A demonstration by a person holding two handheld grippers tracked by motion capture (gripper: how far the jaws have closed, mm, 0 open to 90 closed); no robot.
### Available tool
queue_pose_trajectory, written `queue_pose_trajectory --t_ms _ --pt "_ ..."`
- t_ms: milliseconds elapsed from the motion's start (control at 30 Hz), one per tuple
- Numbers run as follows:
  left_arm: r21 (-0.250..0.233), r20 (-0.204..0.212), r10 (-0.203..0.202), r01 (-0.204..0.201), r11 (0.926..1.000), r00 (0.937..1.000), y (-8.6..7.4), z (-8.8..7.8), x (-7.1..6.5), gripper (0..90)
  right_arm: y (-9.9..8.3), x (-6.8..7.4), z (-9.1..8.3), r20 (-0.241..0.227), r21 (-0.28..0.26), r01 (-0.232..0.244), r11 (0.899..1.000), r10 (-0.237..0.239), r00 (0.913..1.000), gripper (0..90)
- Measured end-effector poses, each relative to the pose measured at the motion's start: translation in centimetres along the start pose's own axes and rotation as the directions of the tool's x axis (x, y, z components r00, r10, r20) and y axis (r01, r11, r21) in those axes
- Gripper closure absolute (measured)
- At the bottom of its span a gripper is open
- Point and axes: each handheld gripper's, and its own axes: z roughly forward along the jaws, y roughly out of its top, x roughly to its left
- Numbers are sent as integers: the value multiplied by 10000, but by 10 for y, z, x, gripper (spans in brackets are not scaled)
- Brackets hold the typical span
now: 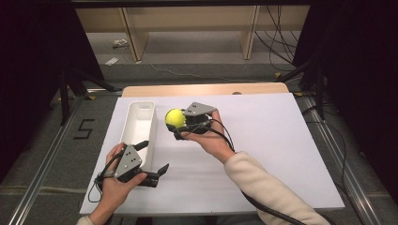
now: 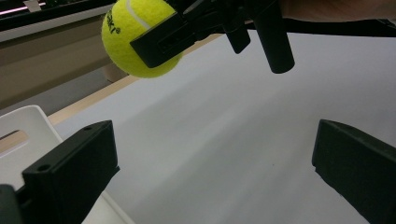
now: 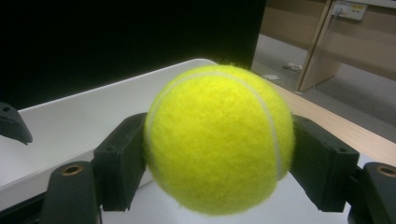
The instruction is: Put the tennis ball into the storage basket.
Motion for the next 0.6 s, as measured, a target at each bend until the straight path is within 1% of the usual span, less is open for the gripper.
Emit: queue_pose_trajectory --t_ms 600 --pt "5 -3 4 -4 10000 10000 0 0 0 0 3 4 6 -88 30 58 10000 -58 9999 263"
